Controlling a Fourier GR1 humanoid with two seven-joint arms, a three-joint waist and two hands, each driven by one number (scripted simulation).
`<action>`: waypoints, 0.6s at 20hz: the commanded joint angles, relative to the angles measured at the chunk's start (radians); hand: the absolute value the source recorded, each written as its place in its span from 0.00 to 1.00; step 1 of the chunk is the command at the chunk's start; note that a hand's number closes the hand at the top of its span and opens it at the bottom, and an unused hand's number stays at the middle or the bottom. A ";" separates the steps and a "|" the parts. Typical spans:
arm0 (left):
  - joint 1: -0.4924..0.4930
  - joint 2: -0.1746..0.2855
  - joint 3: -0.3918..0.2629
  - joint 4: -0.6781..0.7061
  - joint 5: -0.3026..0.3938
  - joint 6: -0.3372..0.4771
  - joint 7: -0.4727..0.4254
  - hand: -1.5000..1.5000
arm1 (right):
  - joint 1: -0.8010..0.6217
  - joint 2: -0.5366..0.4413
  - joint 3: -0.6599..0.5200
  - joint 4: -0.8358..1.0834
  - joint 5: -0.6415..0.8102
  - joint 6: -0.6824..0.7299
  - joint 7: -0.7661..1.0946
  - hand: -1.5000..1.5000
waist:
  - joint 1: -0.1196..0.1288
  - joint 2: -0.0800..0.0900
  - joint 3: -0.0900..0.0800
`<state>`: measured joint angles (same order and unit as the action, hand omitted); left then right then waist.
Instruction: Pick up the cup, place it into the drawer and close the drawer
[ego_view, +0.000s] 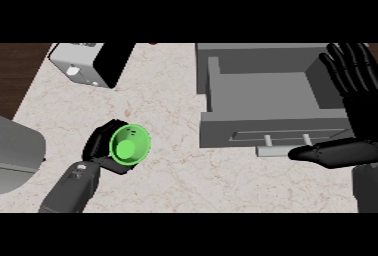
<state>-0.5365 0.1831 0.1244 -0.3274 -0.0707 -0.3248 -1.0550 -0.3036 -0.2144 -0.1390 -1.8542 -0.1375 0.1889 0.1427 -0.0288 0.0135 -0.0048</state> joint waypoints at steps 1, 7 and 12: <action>0.004 0.013 0.093 -0.011 0.092 -0.058 -0.147 1.00 | 0.034 -0.015 -0.029 -0.017 -0.029 0.019 -0.003 0.00 | 0.004 -0.005 0.002; -0.060 -0.029 0.189 -0.094 0.177 0.134 -0.061 1.00 | 0.044 -0.013 -0.020 0.016 -0.004 0.025 -0.038 0.00 | 0.022 -0.012 0.004; -0.102 -0.113 0.127 -0.208 0.154 0.177 0.022 1.00 | 0.020 -0.004 -0.007 -0.013 0.018 -0.008 0.005 0.00 | 0.028 -0.016 0.005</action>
<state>-0.6054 0.1236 0.2693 -0.4653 0.0828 -0.1856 -1.0112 -0.2634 -0.2243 -0.1585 -1.8552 -0.1408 0.2027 0.1272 -0.0060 0.0009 -0.0005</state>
